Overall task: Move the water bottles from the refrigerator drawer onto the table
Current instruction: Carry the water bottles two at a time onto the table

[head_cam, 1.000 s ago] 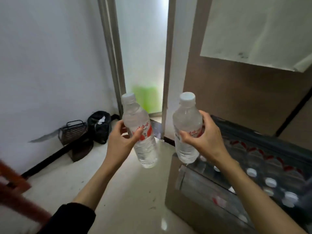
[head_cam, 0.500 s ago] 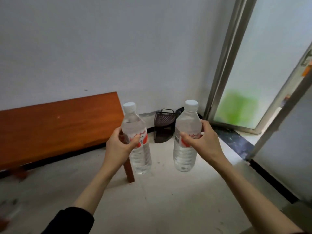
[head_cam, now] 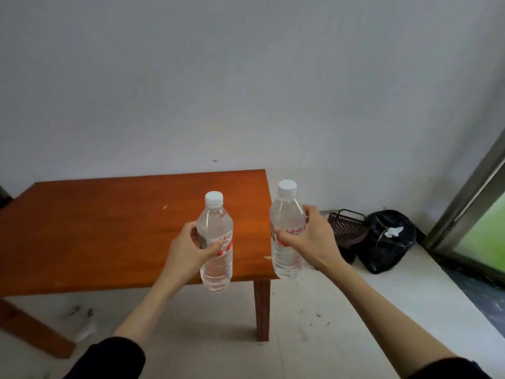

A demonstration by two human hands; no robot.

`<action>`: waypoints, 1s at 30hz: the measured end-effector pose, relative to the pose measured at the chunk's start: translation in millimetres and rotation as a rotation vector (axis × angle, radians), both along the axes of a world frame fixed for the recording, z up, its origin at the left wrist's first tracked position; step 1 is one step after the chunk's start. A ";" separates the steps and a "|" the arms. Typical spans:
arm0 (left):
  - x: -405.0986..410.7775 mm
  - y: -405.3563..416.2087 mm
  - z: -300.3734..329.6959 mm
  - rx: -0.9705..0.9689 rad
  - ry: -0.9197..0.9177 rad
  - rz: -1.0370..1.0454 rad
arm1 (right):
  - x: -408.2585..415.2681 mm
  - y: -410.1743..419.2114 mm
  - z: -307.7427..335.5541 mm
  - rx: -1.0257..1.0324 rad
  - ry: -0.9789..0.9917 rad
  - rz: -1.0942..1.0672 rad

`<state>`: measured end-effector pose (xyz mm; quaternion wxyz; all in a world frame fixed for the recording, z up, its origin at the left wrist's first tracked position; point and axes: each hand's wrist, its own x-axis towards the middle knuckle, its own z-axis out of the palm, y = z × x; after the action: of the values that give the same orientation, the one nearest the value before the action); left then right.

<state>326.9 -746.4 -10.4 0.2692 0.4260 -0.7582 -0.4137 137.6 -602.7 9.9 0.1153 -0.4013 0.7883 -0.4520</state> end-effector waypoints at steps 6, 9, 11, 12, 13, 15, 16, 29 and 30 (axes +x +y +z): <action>-16.2 -102.3 -12.3 -0.053 -0.181 0.036 | -27.4 -115.2 -14.6 0.087 0.011 0.059; -27.5 -154.7 -27.8 -0.007 -0.154 -0.006 | -39.1 -173.6 -32.0 0.148 0.017 0.033; -37.4 -192.4 -41.8 0.002 -0.163 -0.040 | -46.1 -212.4 -47.8 0.184 0.016 0.007; -42.8 -211.3 -49.8 0.016 -0.163 -0.055 | -48.6 -231.5 -55.9 0.194 0.013 -0.002; -48.4 -230.1 -57.3 0.038 -0.158 -0.074 | -50.2 -250.1 -63.8 0.201 0.006 -0.013; -59.7 -266.0 -72.8 0.093 -0.142 -0.117 | -53.1 -284.4 -77.4 0.220 -0.012 -0.043; -64.8 -283.0 -80.1 0.119 -0.136 -0.138 | -54.4 -299.9 -83.6 0.236 -0.025 -0.058; -115.5 -399.5 -124.2 0.138 -0.126 -0.286 | -68.7 -424.2 -131.8 0.266 -0.200 -0.130; -116.9 -402.0 -124.8 0.145 -0.119 -0.292 | -68.3 -426.9 -131.8 0.255 -0.216 -0.121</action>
<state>210.0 -1148.4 -135.2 0.1294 0.3534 -0.7947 -0.4762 69.2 -1029.6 -121.9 0.2219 -0.2845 0.8450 -0.3948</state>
